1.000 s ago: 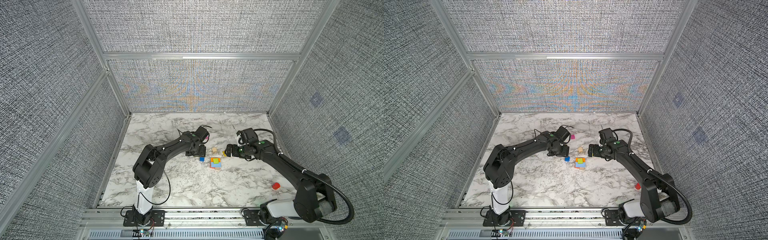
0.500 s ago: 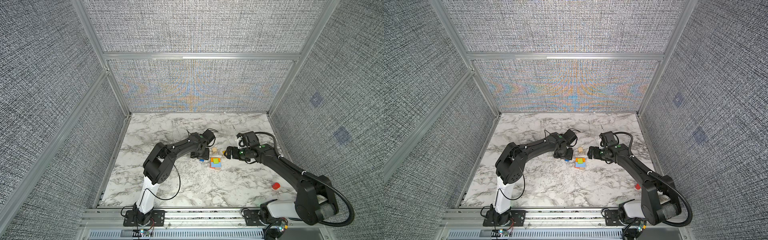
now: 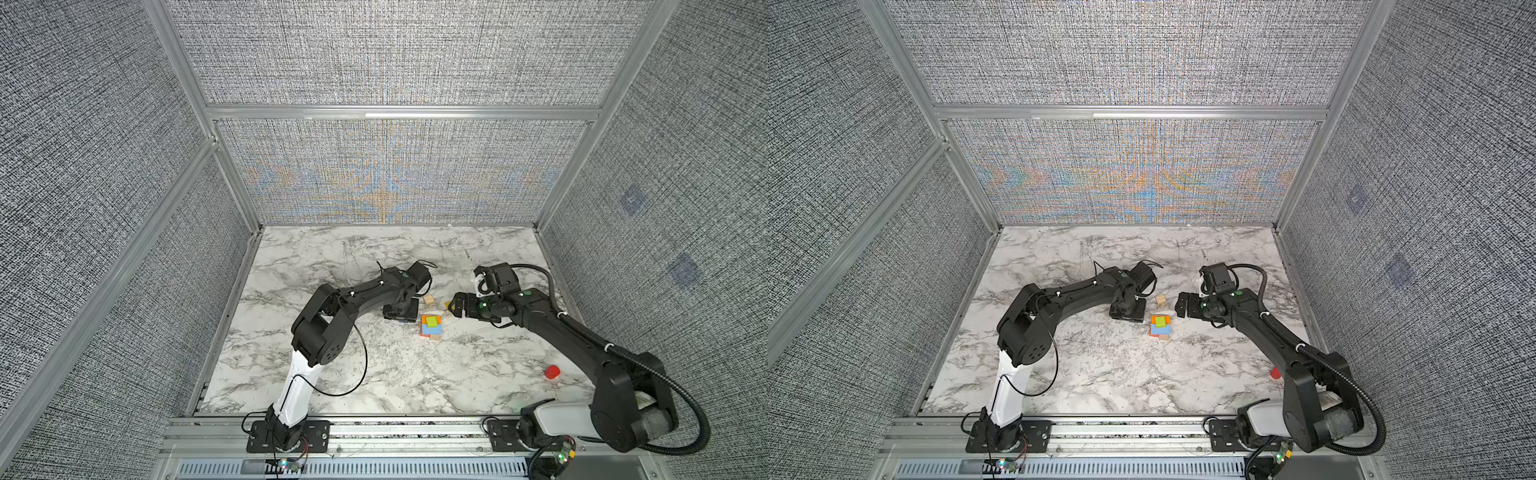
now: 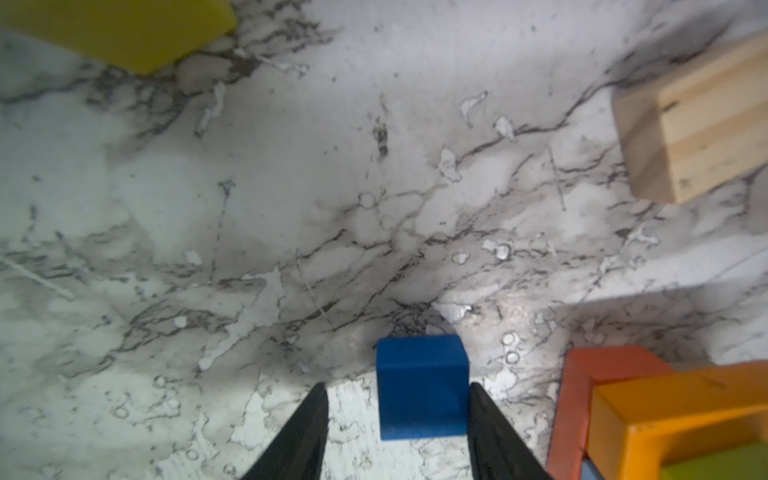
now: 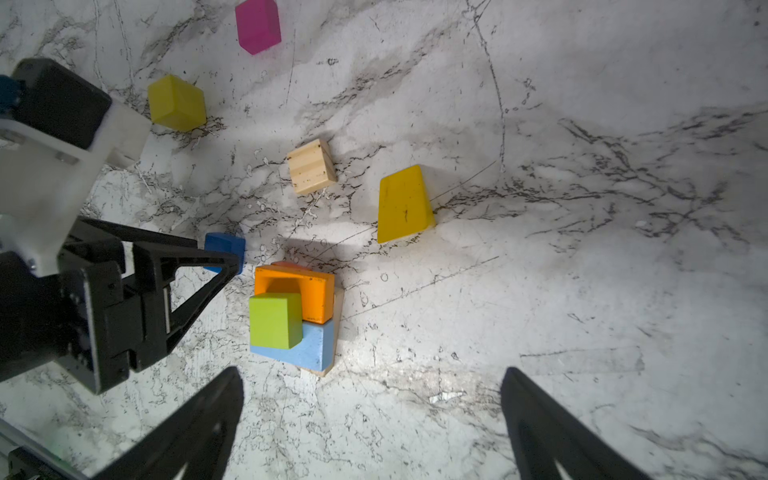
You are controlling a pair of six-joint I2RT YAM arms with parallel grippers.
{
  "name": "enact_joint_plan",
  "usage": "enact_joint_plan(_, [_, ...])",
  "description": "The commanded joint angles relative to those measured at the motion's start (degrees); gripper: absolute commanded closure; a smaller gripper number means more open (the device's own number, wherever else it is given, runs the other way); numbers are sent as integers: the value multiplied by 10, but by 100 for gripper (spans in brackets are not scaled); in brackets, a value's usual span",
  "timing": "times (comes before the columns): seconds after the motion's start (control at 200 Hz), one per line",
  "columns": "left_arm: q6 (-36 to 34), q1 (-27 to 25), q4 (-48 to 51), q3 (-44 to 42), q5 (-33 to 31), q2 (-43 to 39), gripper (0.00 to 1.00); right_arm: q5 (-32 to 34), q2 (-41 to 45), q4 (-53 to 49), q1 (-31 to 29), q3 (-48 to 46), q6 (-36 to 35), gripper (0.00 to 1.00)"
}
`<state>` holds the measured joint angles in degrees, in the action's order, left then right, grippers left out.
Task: Build the wood block tower
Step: 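Lower the left gripper around the blue cube and close on it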
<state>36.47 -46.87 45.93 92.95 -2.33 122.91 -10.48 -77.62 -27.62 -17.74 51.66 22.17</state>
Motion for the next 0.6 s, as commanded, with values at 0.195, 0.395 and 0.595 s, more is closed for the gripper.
enact_joint_plan(0.195, [2, -1, 5, 18, 7, 7, 58, 4, 1, 4, 1, -2, 2, 1])
enact_joint_plan(0.395, [2, -1, 7, 22, 8, 6, 64, 5, -1, 1, 2, -2, 3, 1])
enact_joint_plan(0.595, [2, -2, 12, 21, 5, 1, 68, 5, 1, -1, 2, -1, 4, 1])
